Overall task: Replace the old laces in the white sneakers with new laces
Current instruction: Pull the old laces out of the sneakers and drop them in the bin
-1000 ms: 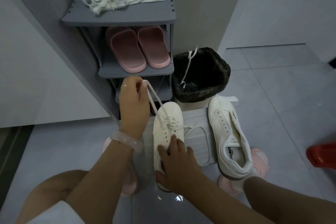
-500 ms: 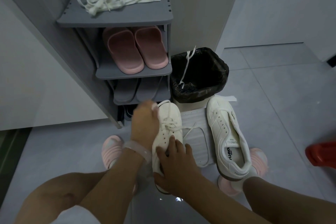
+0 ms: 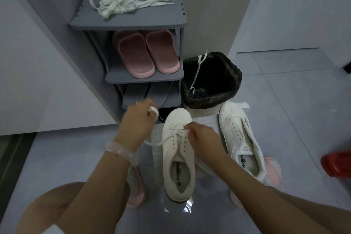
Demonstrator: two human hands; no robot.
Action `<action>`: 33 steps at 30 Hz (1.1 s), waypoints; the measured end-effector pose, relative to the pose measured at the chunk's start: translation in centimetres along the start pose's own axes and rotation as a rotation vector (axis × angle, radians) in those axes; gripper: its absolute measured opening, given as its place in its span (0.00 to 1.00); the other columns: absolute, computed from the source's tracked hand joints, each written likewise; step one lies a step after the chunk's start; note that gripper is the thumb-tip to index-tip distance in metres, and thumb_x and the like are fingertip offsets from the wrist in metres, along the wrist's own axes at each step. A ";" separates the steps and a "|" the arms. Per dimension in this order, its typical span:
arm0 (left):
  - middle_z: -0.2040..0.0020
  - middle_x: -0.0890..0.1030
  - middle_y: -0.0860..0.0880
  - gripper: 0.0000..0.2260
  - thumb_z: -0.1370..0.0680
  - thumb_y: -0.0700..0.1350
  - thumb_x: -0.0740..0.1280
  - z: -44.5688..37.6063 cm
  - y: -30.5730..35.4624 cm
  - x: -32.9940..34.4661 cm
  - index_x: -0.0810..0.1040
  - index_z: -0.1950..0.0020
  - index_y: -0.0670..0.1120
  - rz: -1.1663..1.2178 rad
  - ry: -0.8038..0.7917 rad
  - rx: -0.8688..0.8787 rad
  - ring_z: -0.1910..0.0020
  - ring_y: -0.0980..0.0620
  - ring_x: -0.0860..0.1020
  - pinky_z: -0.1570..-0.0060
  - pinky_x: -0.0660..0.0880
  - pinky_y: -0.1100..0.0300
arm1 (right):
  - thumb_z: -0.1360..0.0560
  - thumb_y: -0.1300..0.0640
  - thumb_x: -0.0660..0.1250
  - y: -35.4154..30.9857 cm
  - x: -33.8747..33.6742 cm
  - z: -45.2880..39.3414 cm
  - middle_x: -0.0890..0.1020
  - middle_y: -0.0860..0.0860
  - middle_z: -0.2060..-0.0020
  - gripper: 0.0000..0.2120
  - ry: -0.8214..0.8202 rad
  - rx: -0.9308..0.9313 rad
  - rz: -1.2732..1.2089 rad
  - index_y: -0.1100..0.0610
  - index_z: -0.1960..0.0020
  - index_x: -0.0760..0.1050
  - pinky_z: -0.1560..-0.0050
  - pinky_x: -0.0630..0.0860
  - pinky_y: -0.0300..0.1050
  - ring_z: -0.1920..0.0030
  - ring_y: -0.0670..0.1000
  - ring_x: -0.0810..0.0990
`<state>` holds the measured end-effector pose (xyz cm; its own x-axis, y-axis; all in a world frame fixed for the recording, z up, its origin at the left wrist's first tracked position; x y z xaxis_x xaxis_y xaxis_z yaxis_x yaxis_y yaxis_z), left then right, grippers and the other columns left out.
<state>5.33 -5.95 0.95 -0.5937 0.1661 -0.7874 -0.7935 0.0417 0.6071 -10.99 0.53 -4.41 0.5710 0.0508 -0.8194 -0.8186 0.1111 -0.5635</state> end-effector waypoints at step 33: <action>0.39 0.69 0.39 0.17 0.20 0.41 0.54 3.8 -2.1 8.4 0.58 0.32 0.42 -0.219 -0.466 -0.134 0.43 0.40 0.73 0.50 0.69 0.54 | 0.25 0.46 0.63 1.2 -0.5 -4.4 0.70 0.48 0.70 0.18 -0.645 0.385 -0.251 0.53 0.70 0.67 0.58 0.66 0.39 0.66 0.47 0.68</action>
<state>2.50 -0.90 -6.50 -0.3143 0.5894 -0.7442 -0.9203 0.0032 0.3912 -12.54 -3.76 -5.10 0.7554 0.5309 -0.3840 -0.6489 0.5249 -0.5509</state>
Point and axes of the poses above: each hand's wrist, its own z-axis away from the middle knuckle, its own x-axis out of the palm, y = z × x, the point moved 1 cm from there along -z, towards the middle knuckle
